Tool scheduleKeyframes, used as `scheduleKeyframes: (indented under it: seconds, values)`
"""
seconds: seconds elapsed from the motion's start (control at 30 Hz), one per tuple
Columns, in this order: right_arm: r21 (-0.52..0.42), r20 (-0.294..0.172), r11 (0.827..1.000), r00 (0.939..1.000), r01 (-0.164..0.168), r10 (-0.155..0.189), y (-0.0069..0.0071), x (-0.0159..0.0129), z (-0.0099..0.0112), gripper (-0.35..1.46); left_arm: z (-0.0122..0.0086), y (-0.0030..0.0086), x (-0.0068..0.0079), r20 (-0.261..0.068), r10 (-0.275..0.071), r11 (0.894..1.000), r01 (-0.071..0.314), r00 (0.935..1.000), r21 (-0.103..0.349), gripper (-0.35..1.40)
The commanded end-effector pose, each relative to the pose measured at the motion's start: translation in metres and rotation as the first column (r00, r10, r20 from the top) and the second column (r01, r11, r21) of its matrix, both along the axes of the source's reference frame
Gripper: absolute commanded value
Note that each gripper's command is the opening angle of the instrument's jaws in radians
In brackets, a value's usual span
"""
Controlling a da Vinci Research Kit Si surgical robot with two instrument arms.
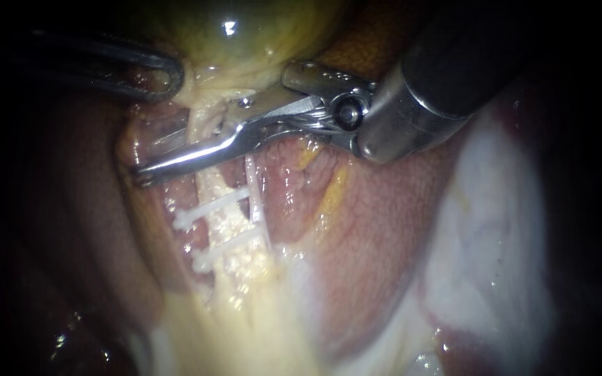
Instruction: Clipping third clip left tube
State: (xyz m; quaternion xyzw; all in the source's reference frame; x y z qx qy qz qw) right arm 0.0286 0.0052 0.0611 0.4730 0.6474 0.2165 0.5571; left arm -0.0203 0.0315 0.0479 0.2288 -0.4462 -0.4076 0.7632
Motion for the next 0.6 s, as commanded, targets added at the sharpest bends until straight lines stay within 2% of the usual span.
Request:
scheduleKeyframes:
  seconds: [0.03, 0.17, 0.23, 0.33, 0.37, 0.4, 0.43, 0.47, 0.5, 0.6]
  values:
    - [0.000, 0.000, 1.000, 1.0000, 0.000, 0.000, 0.0000, 0.0000, 0.0000, 0.05, 0.0000, 0.0000, 0.0000, 0.000, 0.000, 1.000, 0.000, 1.0000, 0.000, -0.35]
    - [0.002, 0.030, 0.999, 0.9986, -0.043, 0.043, 0.0000, 0.0000, 0.0000, 0.35, 0.0000, 0.0000, 0.0000, 0.000, 0.000, 1.000, 0.000, 1.0000, 0.000, -0.35]
    - [-0.003, 0.044, 0.998, 0.9969, -0.066, 0.066, 0.0000, 0.0000, -0.0001, 0.42, 0.0000, 0.0000, 0.0000, 0.000, 0.000, 1.000, 0.000, 1.0000, 0.000, -0.35]
    - [-0.059, 0.056, 0.992, 0.9913, -0.115, 0.119, -0.0002, 0.0000, -0.0003, 0.46, 0.0000, 0.0000, 0.0001, 0.000, 0.000, 1.000, 0.000, 1.0000, 0.000, -0.35]
    - [-0.105, 0.084, 0.982, 0.9826, -0.156, 0.165, -0.0003, 0.0000, -0.0004, 0.49, 0.0000, 0.0000, 0.0001, 0.000, 0.000, 1.000, 0.000, 1.0000, 0.000, -0.35]
    - [-0.144, 0.100, 0.973, 0.9757, -0.180, 0.195, -0.0004, 0.0001, -0.0006, 0.50, 0.0000, 0.0000, 0.0001, 0.000, 0.000, 1.000, 0.000, 1.0000, 0.000, -0.35]
    - [-0.185, 0.112, 0.965, 0.9710, -0.188, 0.211, -0.0005, 0.0001, -0.0007, 0.50, 0.0000, 0.0000, 0.0001, 0.000, 0.000, 1.000, 0.000, 1.0000, 0.000, -0.35]
    - [-0.223, 0.134, 0.956, 0.9653, -0.191, 0.224, -0.0007, 0.0000, -0.0009, 0.50, 0.0000, 0.0000, 0.0001, 0.000, 0.000, 1.000, 0.000, 1.0000, 0.000, -0.35]
    - [-0.254, 0.151, 0.950, 0.9621, -0.184, 0.227, -0.0009, 0.0000, -0.0012, 0.50, 0.0000, 0.0000, 0.0001, 0.000, 0.000, 1.000, 0.000, 1.0000, 0.000, -0.35]
    - [-0.346, 0.213, 0.929, 0.9535, -0.130, 0.213, -0.0016, -0.0002, -0.0019, 0.50, 0.0000, 0.0000, 0.0001, 0.000, 0.001, 1.000, -0.001, 1.0000, 0.000, -0.35]
